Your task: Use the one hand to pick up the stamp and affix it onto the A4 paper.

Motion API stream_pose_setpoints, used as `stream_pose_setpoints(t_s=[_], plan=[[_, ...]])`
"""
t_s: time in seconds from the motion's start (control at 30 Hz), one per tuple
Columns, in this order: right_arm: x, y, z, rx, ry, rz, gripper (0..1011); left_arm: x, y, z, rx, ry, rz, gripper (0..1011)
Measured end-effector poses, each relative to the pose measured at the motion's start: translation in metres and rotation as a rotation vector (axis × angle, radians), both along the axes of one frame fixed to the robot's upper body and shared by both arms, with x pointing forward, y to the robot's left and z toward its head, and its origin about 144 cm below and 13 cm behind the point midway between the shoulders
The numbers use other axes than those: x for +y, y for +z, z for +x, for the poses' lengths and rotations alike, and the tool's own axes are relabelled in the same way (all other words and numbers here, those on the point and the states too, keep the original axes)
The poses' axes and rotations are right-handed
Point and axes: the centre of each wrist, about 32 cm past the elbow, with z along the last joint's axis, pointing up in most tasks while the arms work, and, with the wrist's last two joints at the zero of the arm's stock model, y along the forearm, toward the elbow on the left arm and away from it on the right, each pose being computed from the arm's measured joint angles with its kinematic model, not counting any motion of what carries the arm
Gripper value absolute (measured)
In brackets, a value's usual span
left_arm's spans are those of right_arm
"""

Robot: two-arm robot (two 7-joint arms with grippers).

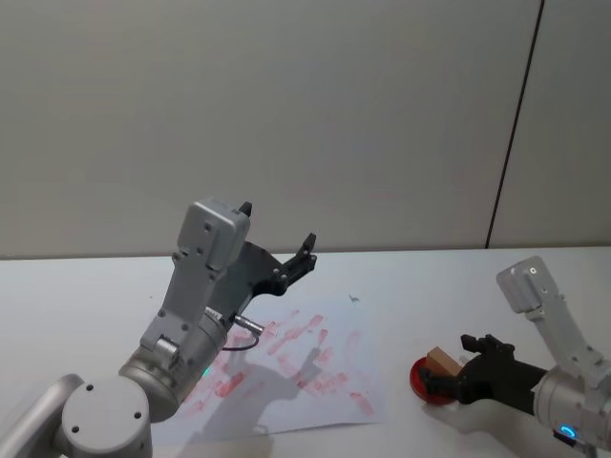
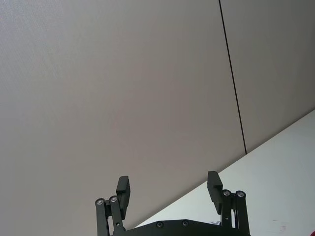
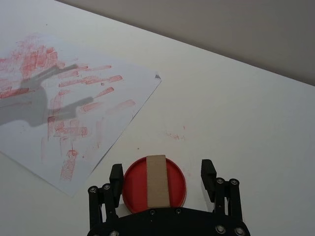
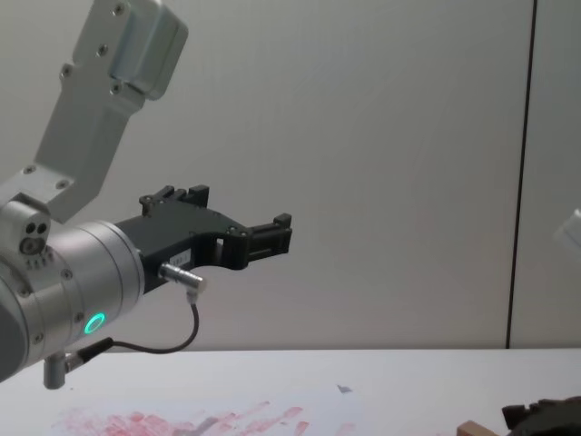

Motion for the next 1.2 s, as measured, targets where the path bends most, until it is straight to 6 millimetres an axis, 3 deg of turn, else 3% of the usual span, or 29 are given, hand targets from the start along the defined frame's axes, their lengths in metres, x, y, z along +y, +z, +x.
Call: stream_pose_setpoints(t_s=[0.37, 0.6, 0.73, 0.8, 0.93, 1.2], plan=[[0.0029, -0.0007, 0.0022, 0.000, 0.006, -0.013, 716, 0.0000, 0.0000, 0.0000, 0.000, 0.000, 0.000, 1001], [0.0038, -0.0008, 0.0028, -0.001, 0.008, -0.016, 455, 0.0000, 0.0000, 0.0000, 0.000, 0.000, 0.000, 1002], [0.0040, -0.0008, 0.0030, -0.001, 0.008, -0.017, 374, 0.0000, 0.0000, 0.0000, 0.000, 0.000, 0.000, 1001], [0.0041, -0.0007, 0.0031, -0.001, 0.008, -0.017, 274, 0.0000, 0.0000, 0.0000, 0.000, 0.000, 0.000, 1001], [0.0042, -0.0008, 0.0032, -0.001, 0.009, -0.018, 217, 0.0000, 0.0000, 0.0000, 0.000, 0.000, 0.000, 1001], [0.0048, -0.0006, 0.0037, -0.004, 0.009, -0.018, 217, 0.0000, 0.0000, 0.0000, 0.000, 0.000, 0.000, 1001]])
